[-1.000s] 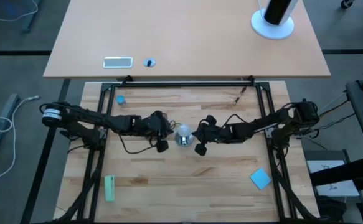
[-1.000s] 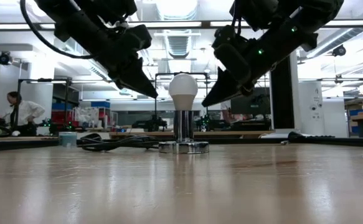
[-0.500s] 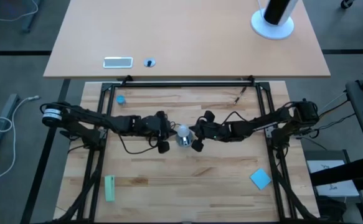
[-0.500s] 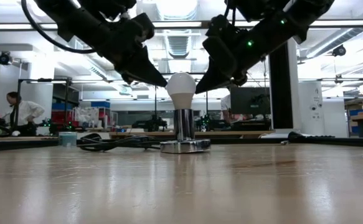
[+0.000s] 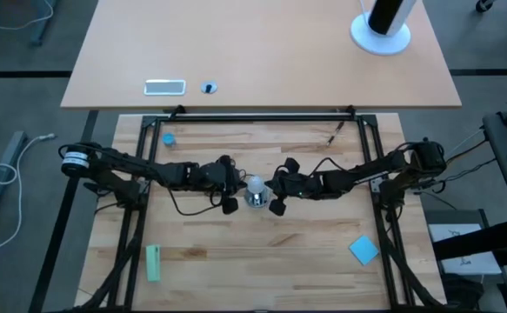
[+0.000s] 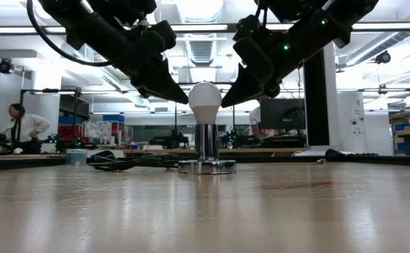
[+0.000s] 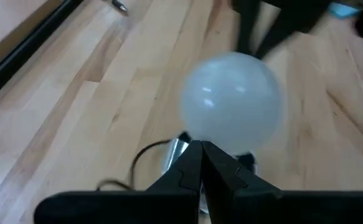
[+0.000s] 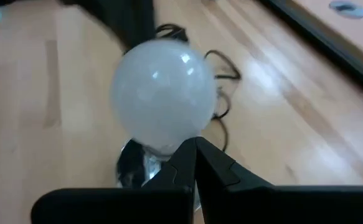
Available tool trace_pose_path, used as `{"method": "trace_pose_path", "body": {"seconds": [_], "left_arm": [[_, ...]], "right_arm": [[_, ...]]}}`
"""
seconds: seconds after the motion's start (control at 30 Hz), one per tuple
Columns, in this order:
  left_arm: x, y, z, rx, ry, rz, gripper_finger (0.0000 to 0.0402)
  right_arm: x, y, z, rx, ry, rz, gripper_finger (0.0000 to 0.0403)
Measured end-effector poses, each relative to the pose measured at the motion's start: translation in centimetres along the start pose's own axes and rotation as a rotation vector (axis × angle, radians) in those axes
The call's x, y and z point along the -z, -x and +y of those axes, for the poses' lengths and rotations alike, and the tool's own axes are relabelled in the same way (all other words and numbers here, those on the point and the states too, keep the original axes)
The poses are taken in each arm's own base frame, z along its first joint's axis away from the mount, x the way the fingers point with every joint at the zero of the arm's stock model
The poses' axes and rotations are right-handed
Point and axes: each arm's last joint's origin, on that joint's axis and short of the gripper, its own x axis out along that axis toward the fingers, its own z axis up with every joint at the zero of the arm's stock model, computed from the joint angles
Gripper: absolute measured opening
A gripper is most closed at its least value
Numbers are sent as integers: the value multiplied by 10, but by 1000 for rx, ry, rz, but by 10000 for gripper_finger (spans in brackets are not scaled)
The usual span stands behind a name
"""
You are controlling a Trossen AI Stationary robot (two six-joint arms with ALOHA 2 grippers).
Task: Screw lightbulb
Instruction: Insert the white lightbulb into the metal lamp
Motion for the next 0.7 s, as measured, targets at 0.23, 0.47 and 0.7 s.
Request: {"method": "trace_pose_path", "body": {"seconds": [0.23, 0.47, 0.7], "left_arm": [[0, 0, 1, -27, 13, -3, 0], [4, 5, 1, 8, 36, 62, 0], [-1, 7, -3, 149, 25, 19, 0]], "right_arm": [[3, 2, 6, -20, 0, 31, 0], [14, 3, 2, 73, -20, 117, 0], [2, 4, 3, 76, -14, 66, 0]]}}
